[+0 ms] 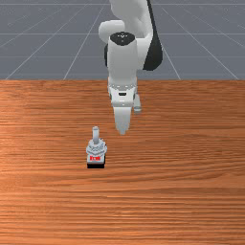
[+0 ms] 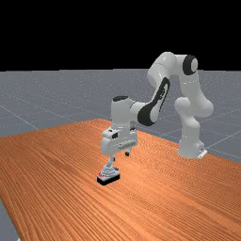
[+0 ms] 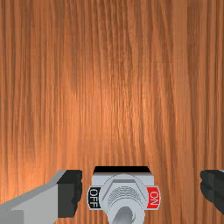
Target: Turn on the trigger
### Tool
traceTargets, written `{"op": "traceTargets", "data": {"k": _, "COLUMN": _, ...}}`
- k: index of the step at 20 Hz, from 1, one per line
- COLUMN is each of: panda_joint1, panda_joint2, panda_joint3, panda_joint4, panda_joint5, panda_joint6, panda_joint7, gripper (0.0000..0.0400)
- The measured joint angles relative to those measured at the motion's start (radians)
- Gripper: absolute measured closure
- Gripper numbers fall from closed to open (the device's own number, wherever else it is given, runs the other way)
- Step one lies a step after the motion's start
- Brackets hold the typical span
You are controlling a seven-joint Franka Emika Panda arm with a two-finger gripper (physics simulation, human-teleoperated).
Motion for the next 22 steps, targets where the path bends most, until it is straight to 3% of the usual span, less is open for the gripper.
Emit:
{"op": "traceTargets", "data": {"k": 1, "panda_joint1": 0.0, "panda_joint2": -0.037, "panda_joint3": 0.0, "panda_joint4": 0.042, "panda_joint5": 0.0, "panda_joint6": -0.136, "panda_joint7": 0.0, "gripper": 0.0157}}
{"op": "traceTargets", "data": {"k": 2, "panda_joint1": 0.0, "panda_joint2": -0.094, "panda_joint3": 0.0, "panda_joint4": 0.115, "panda_joint5": 0.001, "panda_joint6": -0.27, "panda_joint7": 0.0, "gripper": 0.0252}}
{"op": "traceTargets", "data": {"k": 3, "panda_joint1": 0.0, "panda_joint2": -0.131, "panda_joint3": 0.0, "panda_joint4": 0.219, "panda_joint5": 0.001, "panda_joint6": -0.408, "panda_joint7": 0.0, "gripper": 0.031}}
{"op": "traceTargets", "data": {"k": 5, "panda_joint1": 0.0, "panda_joint2": -0.116, "panda_joint3": 0.0, "panda_joint4": 0.548, "panda_joint5": 0.001, "panda_joint6": -0.712, "panda_joint7": 0.0, "gripper": 0.0367}}
{"op": "traceTargets", "data": {"k": 9, "panda_joint1": 0.002, "panda_joint2": -0.146, "panda_joint3": -0.001, "panda_joint4": 0.567, "panda_joint5": -0.01, "panda_joint6": -0.709, "panda_joint7": 0.004, "gripper": 0.0395}}
{"op": "traceTargets", "data": {"k": 22, "panda_joint1": 0.003, "panda_joint2": -0.145, "panda_joint3": -0.003, "panda_joint4": 0.563, "panda_joint5": -0.017, "panda_joint6": -0.705, "panda_joint7": 0.005, "gripper": 0.04}}
